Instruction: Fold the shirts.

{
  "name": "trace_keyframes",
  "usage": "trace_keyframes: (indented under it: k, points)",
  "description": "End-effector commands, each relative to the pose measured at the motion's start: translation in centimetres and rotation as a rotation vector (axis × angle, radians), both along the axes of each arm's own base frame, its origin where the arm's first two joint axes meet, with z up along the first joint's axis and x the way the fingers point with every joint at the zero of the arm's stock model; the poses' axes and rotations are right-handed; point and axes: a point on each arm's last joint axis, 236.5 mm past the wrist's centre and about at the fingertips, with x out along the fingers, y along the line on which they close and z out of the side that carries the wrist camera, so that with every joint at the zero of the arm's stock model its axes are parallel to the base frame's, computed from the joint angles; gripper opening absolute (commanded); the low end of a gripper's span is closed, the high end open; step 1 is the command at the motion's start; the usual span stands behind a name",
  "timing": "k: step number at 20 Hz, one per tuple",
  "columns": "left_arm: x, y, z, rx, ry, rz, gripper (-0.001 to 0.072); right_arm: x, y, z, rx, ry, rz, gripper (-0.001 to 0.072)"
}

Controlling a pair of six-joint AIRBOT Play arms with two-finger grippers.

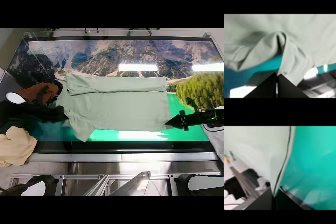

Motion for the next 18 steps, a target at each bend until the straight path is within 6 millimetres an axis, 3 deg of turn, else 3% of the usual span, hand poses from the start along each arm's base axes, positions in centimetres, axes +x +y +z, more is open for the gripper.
trace_keyframes:
  k: [1,2,4,6,10,13,16,18]
  points:
    - [3.0,2.3,8.0,0.02,-0.23,0.019,0.0023,3.2,-1.3,5.6,0.111,-0.13,-0.147,0.002]
    - [4.7,2.7,10.4,0.024,-0.315,0.024,0.0023,5.3,-1.6,7.7,0.154,-0.193,-0.198,0.0021]
    - [8.4,2.8,14.4,-0.009,-0.45,0.042,0.0023,8.3,-1.7,9.8,0.156,-0.266,-0.216,0.0021]
    - [11.8,2.8,15.5,-0.024,-0.487,0.033,0.0023,11.6,-1.7,10.2,0.096,-0.31,-0.221,0.0021]
    - [19.1,1.2,12.8,-0.021,-0.491,-0.022,0.0023,19.0,-2.3,8.6,0.007,-0.36,-0.304,0.0021]
    - [24.7,0.7,10.7,-0.014,-0.532,-0.024,0.0023,22.8,-2.1,5.9,-0.033,-0.377,-0.318,0.0021]
    - [27.1,-1.0,6.7,-0.027,-0.486,-0.085,0.002,25.5,-1.5,3.4,-0.066,-0.404,-0.312,0.0022]
    - [27.9,-0.8,3.7,0.036,-0.456,-0.124,0.0019,26.2,-1.1,2.2,-0.087,-0.424,-0.291,0.0022]
